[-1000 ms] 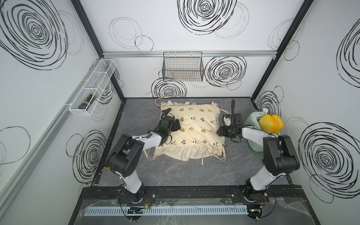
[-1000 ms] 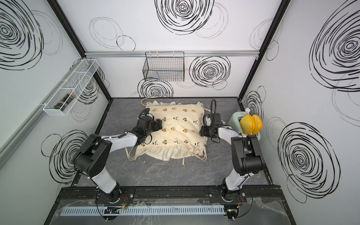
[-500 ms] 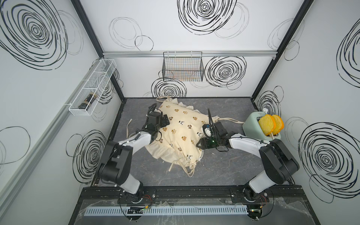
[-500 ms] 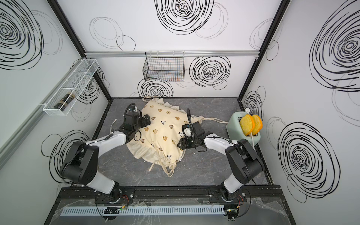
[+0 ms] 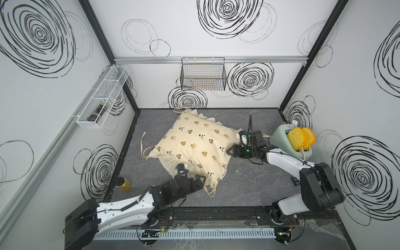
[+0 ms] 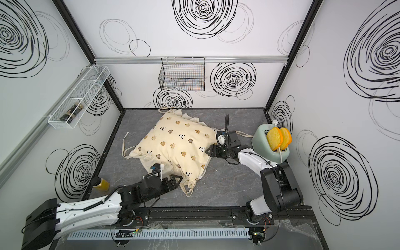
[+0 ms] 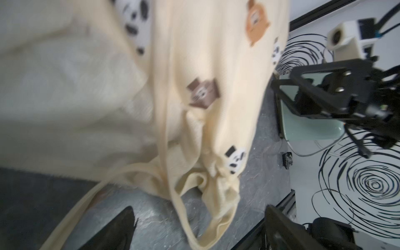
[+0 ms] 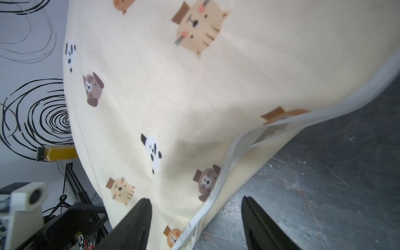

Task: Zip up pillowcases
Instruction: Adjust the pillowcase at the center of the board.

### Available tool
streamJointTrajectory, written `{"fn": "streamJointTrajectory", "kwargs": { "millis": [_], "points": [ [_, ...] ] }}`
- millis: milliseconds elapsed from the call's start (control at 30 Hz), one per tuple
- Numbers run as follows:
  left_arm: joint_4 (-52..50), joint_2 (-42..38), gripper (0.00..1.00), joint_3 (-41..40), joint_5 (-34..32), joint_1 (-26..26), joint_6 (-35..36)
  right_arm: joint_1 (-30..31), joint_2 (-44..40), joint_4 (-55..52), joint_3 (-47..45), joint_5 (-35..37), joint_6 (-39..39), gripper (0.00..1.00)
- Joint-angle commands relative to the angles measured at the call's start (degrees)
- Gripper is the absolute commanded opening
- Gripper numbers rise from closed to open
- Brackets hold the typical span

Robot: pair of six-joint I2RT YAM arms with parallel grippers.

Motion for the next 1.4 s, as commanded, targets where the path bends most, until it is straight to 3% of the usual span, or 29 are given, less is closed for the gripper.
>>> {"fn": "streamJointTrajectory", "kwargs": {
  "millis": [0, 233, 400, 567, 633, 733, 900, 1033, 1267, 1367],
  "points": [
    [17.03, 6.76, 0.96, -0.06, -0.14, -3.50, -14.11, -0.23, -0.63, -1.18, -0.78, -1.16, -1.25, 0.70],
    [31.71, 21.68, 0.96, 2.73, 0.84, -4.97, -15.47, -0.07, -3.10, -3.21, -2.75, -0.28, -2.72, 0.71],
    [40.74, 28.62, 0.96, 0.04, 0.27, -4.73, -20.80, -0.08, -5.67, -4.14, -5.02, 0.39, -3.17, 0.71],
    [41.49, 32.58, 0.99, 3.37, 0.59, -2.60, -20.03, 0.47, -7.18, -4.13, -6.67, -0.25, -3.13, 0.71],
    [41.13, 33.58, 0.91, 3.80, 0.01, -1.94, -20.32, 0.74, -7.57, -4.78, -7.02, -0.08, -3.31, 0.71],
    [41.74, 34.71, 0.68, 3.45, -1.20, -1.28, -21.62, 1.19, -9.24, -6.14, -7.96, -0.22, -3.14, 0.71],
    [42.99, 37.09, 0.51, 3.58, -1.29, -0.84, -22.33, 4.81, -13.58, -8.53, -10.77, -0.98, -2.53, 0.71],
    [47.51, 39.84, 0.32, 2.55, -0.60, 0.39, -22.66, 8.26, -14.76, -7.01, -13.33, -3.30, -0.79, 0.71],
    [49.96, 35.22, 0.29, -5.66, 1.68, 7.33, -21.09, 10.99, -13.02, -4.25, -13.73, -2.10, 0.83, 0.69],
    [41.39, 28.69, 0.40, -5.69, 2.27, 7.70, -18.19, 13.43, -9.67, -1.02, -13.01, -1.51, 2.26, 0.67]
  ]
}}
